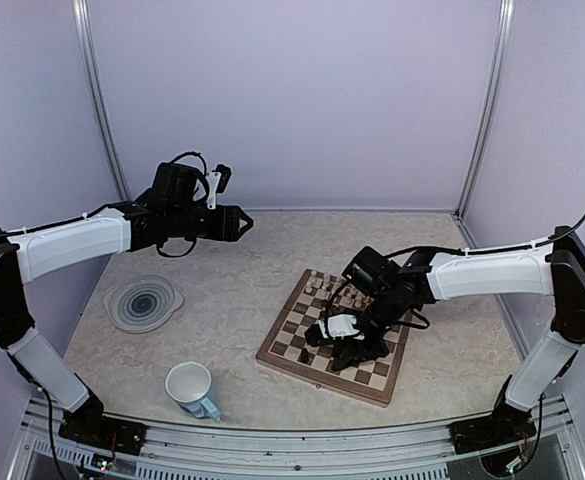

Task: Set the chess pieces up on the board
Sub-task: Place the king on d8, then pick up the pawn from the chessboard, then place the pawn at a7, then pick up the knight from the chessboard, then place the knight at b8.

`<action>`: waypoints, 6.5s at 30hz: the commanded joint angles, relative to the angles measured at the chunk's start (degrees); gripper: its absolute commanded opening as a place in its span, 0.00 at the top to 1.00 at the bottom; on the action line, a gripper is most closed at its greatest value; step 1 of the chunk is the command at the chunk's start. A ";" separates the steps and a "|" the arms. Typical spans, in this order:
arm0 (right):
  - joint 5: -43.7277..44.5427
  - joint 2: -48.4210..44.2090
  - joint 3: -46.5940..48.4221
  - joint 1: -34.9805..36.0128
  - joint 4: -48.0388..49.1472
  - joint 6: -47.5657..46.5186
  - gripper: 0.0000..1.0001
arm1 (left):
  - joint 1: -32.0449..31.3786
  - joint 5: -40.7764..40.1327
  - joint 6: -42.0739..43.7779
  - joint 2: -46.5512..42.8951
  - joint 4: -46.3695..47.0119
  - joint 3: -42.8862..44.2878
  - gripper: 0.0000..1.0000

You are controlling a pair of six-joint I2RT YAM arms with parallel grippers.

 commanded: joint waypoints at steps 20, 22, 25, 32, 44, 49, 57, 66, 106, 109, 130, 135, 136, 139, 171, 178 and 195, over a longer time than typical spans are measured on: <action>4.47 -9.96 -2.27 -17.62 -2.01 1.79 0.78 | 0.15 1.48 0.49 0.64 -0.31 1.80 0.34; 4.42 -10.23 -3.29 -17.89 -1.41 1.85 0.78 | 0.08 1.57 0.46 0.79 -0.40 1.87 0.34; 5.50 -9.72 -4.45 -17.95 -1.55 1.25 0.71 | -0.10 1.29 0.57 0.72 -0.51 1.86 0.34; 11.51 -8.08 -5.86 -18.02 0.69 1.55 0.64 | -0.37 1.14 0.76 0.59 -0.56 1.88 0.34; 12.83 -3.46 -5.08 -18.50 1.59 2.46 0.63 | -0.47 1.14 0.93 0.47 -0.78 1.99 0.34; 11.73 -2.87 -4.39 -18.60 0.95 2.58 0.76 | -0.56 1.22 0.97 0.58 -0.84 2.08 0.34; 10.43 -6.56 -4.72 -18.59 -1.56 2.56 0.93 | -0.64 1.20 0.98 0.68 -0.94 2.16 0.34; 2.62 -13.41 -8.33 -17.96 -5.86 -0.30 0.94 | -0.64 1.44 1.01 1.19 -1.01 2.23 0.34; 4.82 -11.41 -13.44 -8.75 -6.18 -0.44 0.91 | -0.63 0.97 1.37 1.72 -1.62 2.67 0.34; 5.17 -11.39 -13.59 -8.72 -6.01 -0.37 0.91 | -0.64 0.95 1.33 1.68 -1.62 2.69 0.34; -2.03 -11.21 -1.80 -16.52 -6.62 3.10 0.74 | -0.73 1.10 1.37 1.72 -1.77 2.69 0.34; 0.89 -6.16 -0.09 -17.89 -0.95 7.33 0.71 | -0.88 1.07 1.39 1.61 -1.81 2.69 0.34; 1.02 -5.29 0.21 -17.89 -0.58 7.64 0.69 | -0.90 1.14 1.44 1.60 -1.82 2.64 0.34; 0.25 -3.32 1.20 -17.89 0.00 7.78 0.64 | -0.99 1.11 1.45 1.51 -1.79 2.75 0.34; 1.65 0.95 7.32 -17.89 -0.87 9.59 0.97 | -1.17 1.45 1.63 1.68 -2.06 2.96 0.33; -4.69 -5.92 4.68 -17.29 -5.50 5.62 0.96 | -0.95 1.45 1.59 1.83 -2.14 3.00 0.34; -0.39 -11.18 -3.82 -1.05 -13.69 -1.14 0.97 | -0.20 0.27 1.98 3.54 -3.00 3.57 0.34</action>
